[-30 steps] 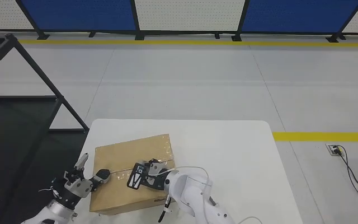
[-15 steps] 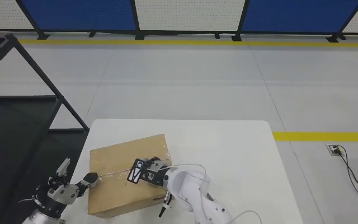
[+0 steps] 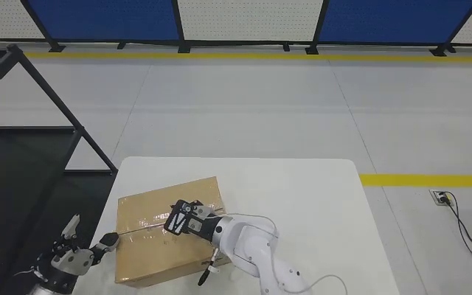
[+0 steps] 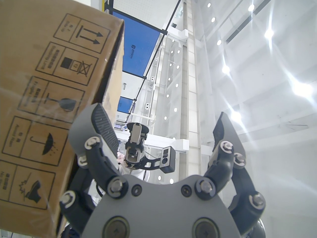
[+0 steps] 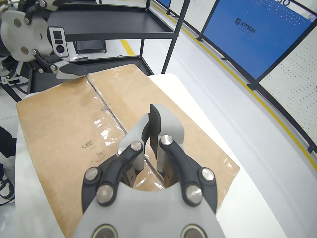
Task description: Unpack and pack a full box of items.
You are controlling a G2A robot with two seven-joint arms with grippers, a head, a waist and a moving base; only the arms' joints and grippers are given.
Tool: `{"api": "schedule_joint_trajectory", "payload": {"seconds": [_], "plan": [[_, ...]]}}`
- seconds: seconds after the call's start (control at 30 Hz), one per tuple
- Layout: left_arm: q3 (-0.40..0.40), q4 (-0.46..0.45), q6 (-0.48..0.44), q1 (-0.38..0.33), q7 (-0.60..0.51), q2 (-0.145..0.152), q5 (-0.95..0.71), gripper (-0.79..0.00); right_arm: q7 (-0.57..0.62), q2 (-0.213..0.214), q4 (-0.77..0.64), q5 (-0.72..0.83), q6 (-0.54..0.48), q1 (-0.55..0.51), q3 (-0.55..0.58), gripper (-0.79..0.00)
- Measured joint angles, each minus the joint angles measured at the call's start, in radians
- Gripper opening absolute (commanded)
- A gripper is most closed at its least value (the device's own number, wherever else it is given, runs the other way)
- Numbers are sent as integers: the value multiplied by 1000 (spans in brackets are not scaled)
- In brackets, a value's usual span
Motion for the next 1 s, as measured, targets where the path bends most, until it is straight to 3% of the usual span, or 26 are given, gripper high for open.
{"api": "schedule_joint_trajectory", "payload": {"seconds": [0.17, 0.27, 0.47, 0.57, 0.83, 1.0], "plan": [[-38, 6, -41, 20, -8, -5, -55, 0, 1, 0, -12, 3, -2, -5, -7, -785], [-51, 19, -63, 23, -9, -9, -101, 0, 41, -8, -17, 101, -17, 14, -4, -785], [-49, 36, -131, 26, 4, -18, -121, 0, 294, -51, 54, 566, 88, 134, 36, -785], [-49, 45, -202, 24, 71, -25, -107, 0, 383, -57, 75, 775, 129, 174, 48, -785], [-48, 45, -198, 24, 69, -25, -107, 0, 369, -56, 77, 701, 125, 164, 43, -785], [-41, 35, -186, 22, 69, -25, -94, 0, 442, -71, 150, 768, 212, 197, 6, -785]]}}
